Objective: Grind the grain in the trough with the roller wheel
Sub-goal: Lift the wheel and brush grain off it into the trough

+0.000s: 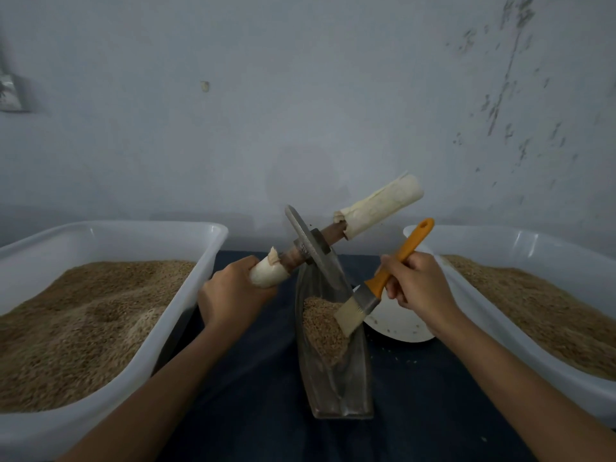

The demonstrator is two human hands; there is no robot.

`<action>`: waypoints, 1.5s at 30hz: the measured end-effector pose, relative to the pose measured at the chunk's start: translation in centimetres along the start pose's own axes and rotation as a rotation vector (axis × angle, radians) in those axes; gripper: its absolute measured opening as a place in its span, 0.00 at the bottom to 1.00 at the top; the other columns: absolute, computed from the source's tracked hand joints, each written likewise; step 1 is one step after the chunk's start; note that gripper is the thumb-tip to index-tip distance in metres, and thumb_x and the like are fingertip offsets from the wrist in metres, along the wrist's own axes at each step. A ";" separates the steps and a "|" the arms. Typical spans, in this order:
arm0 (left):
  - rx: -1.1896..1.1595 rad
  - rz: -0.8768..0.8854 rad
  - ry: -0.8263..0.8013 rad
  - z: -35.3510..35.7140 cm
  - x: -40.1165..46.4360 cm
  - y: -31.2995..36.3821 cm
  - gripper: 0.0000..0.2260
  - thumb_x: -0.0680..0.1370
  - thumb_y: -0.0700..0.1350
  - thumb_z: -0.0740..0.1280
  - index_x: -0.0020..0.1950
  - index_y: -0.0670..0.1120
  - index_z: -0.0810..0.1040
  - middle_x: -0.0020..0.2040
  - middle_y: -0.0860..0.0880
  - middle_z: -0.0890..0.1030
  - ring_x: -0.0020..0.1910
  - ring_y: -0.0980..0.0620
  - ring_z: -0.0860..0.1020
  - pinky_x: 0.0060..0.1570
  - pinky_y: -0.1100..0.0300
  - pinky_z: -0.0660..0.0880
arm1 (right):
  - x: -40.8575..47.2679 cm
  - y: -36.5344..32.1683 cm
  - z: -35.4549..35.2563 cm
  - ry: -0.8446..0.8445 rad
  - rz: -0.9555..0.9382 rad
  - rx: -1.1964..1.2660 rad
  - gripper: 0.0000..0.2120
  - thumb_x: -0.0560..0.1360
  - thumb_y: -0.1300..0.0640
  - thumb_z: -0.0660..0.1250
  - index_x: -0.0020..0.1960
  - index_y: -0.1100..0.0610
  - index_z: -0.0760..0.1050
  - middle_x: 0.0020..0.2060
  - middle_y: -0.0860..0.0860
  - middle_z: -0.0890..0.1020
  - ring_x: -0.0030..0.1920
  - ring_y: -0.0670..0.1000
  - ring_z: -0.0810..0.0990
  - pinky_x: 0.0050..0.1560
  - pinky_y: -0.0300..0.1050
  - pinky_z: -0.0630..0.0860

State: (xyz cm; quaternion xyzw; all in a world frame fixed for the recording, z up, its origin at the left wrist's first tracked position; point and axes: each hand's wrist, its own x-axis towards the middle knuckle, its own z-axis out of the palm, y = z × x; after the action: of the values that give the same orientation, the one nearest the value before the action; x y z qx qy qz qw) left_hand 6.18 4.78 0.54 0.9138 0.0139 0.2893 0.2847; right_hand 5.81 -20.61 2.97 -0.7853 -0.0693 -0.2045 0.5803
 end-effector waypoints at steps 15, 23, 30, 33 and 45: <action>-0.077 -0.016 -0.004 0.2 0.1 -0.6 0.09 0.71 0.53 0.72 0.44 0.58 0.73 0.35 0.59 0.75 0.37 0.59 0.74 0.32 0.64 0.63 | 0.4 0.4 -1.0 0.295 -0.167 -0.069 0.22 0.81 0.58 0.60 0.34 0.71 0.71 0.21 0.57 0.73 0.20 0.45 0.69 0.25 0.39 0.67; -0.065 -0.015 -0.044 0.2 -0.1 -0.3 0.09 0.71 0.53 0.72 0.47 0.55 0.76 0.39 0.56 0.78 0.40 0.57 0.76 0.35 0.61 0.65 | -1.2 1.8 -2.5 -0.028 -0.585 -0.743 0.07 0.77 0.57 0.68 0.48 0.58 0.84 0.36 0.52 0.84 0.35 0.48 0.80 0.37 0.43 0.75; -0.019 -0.003 -0.037 0.4 -0.4 0.0 0.08 0.71 0.54 0.71 0.45 0.55 0.75 0.39 0.56 0.78 0.39 0.56 0.76 0.35 0.61 0.66 | -2.4 3.6 -4.7 -0.356 -0.919 -1.356 0.26 0.47 0.59 0.85 0.44 0.55 0.83 0.34 0.47 0.83 0.32 0.49 0.80 0.31 0.38 0.76; -0.034 0.028 -0.045 0.5 -0.7 -0.2 0.08 0.71 0.53 0.72 0.45 0.54 0.76 0.39 0.55 0.78 0.40 0.55 0.77 0.38 0.59 0.71 | -3.0 4.4 -4.9 -0.416 -0.851 -1.461 0.25 0.50 0.55 0.84 0.46 0.52 0.83 0.37 0.46 0.83 0.35 0.48 0.81 0.34 0.40 0.76; 0.044 0.097 -0.069 0.3 -0.9 -0.1 0.09 0.71 0.57 0.70 0.42 0.53 0.75 0.38 0.54 0.79 0.40 0.54 0.78 0.38 0.58 0.74 | -4.5 3.2 -5.2 -0.225 -0.911 -1.382 0.20 0.63 0.62 0.72 0.55 0.57 0.79 0.43 0.54 0.82 0.39 0.55 0.80 0.36 0.47 0.77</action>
State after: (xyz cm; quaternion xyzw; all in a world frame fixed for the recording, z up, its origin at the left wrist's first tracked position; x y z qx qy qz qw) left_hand 5.66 4.57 -0.19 0.9288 -0.0340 0.2707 0.2507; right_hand 1.61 -25.92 -0.36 -0.8753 -0.2964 -0.3359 -0.1821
